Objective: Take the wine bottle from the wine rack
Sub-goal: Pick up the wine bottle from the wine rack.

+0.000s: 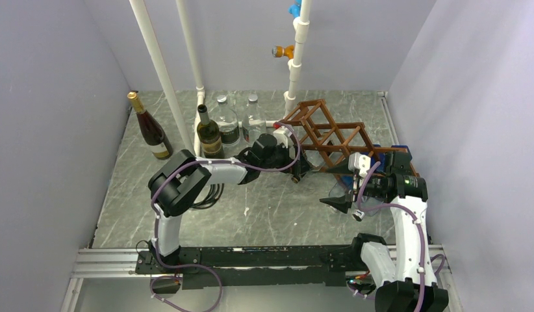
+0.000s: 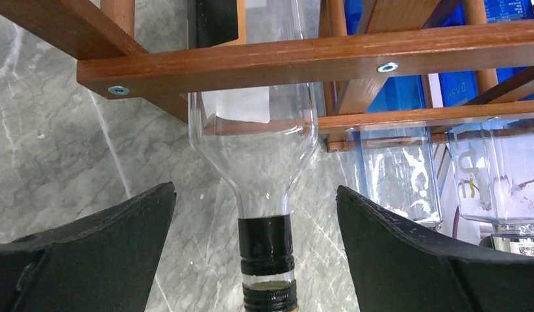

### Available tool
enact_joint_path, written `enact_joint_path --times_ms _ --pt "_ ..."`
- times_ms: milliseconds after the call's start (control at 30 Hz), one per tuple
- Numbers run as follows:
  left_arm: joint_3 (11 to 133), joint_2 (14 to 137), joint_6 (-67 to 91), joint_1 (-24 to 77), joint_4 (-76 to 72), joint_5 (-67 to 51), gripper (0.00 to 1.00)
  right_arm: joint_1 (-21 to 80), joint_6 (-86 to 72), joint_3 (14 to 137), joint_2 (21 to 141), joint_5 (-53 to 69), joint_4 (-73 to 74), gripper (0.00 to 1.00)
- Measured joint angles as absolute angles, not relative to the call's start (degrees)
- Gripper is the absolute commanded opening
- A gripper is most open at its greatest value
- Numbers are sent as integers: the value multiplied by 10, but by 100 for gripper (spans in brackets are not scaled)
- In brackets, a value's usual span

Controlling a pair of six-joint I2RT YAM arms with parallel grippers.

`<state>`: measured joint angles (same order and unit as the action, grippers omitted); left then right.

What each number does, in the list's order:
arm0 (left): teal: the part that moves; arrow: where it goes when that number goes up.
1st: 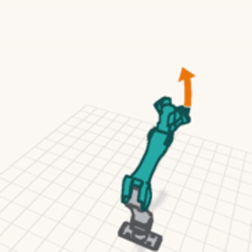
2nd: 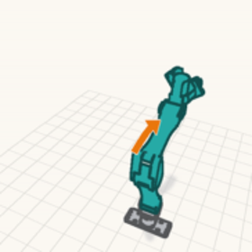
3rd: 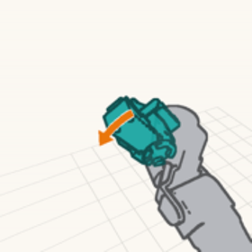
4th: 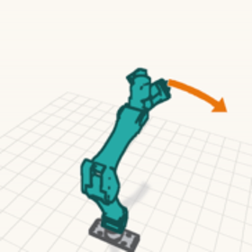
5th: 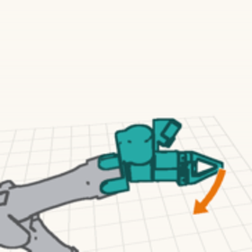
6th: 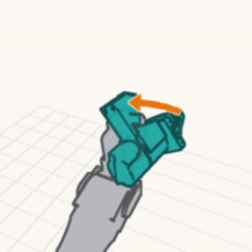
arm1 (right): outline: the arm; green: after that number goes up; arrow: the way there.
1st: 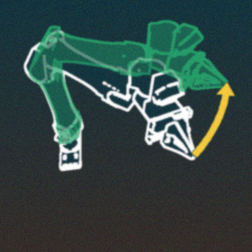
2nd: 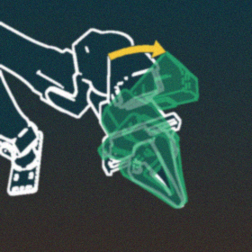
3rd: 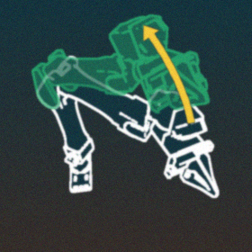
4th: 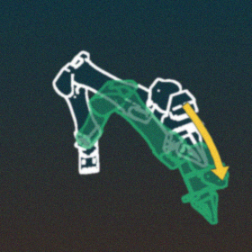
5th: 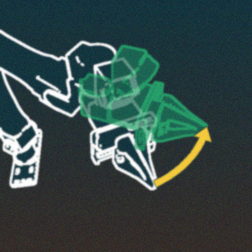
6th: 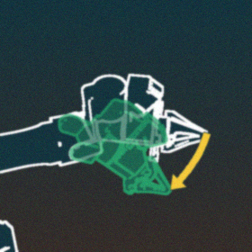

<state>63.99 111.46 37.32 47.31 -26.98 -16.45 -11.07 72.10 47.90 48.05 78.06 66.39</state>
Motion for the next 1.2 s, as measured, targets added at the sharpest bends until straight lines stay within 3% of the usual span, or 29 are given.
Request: enact_joint_path --times_ms 533,933,1033,1200 --pt "669 1170 408 473 -324 -166 99 -111 735 478 481 781 672 100" --pt "705 1202 427 473 -336 -166 92 -111 742 475 481 781 677 100" --pt "711 1206 431 474 -336 -166 84 -111 742 475 481 781 677 100" --pt "719 1210 434 474 -329 -162 61 -110 742 475 481 781 677 100"
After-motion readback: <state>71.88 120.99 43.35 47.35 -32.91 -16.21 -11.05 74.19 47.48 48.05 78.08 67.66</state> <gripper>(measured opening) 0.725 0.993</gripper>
